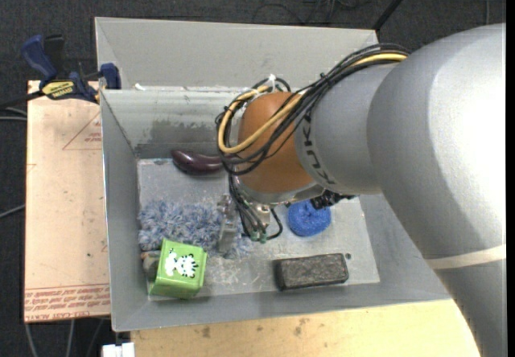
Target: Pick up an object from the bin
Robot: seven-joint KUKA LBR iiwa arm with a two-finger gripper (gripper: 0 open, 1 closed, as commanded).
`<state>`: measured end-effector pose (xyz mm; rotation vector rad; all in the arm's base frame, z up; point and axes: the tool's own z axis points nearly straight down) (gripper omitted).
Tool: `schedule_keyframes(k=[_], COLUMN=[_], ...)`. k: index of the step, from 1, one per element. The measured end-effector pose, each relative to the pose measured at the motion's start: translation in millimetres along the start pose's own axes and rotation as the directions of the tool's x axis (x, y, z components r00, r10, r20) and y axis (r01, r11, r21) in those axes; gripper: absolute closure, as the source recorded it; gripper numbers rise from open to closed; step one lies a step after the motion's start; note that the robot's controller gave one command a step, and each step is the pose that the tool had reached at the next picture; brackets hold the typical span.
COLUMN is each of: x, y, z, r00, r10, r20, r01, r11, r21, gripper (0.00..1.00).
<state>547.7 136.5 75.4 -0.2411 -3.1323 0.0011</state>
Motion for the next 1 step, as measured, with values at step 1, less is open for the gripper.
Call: schedule_keyframes(k=[1], x=[1.5], y=[-0.4], z=[-19.7], r00=[1.000], r10=[0.000], r20=[-0.005], r01=[0.000], r11=[1.000], r21=[0.001], gripper=[1.00])
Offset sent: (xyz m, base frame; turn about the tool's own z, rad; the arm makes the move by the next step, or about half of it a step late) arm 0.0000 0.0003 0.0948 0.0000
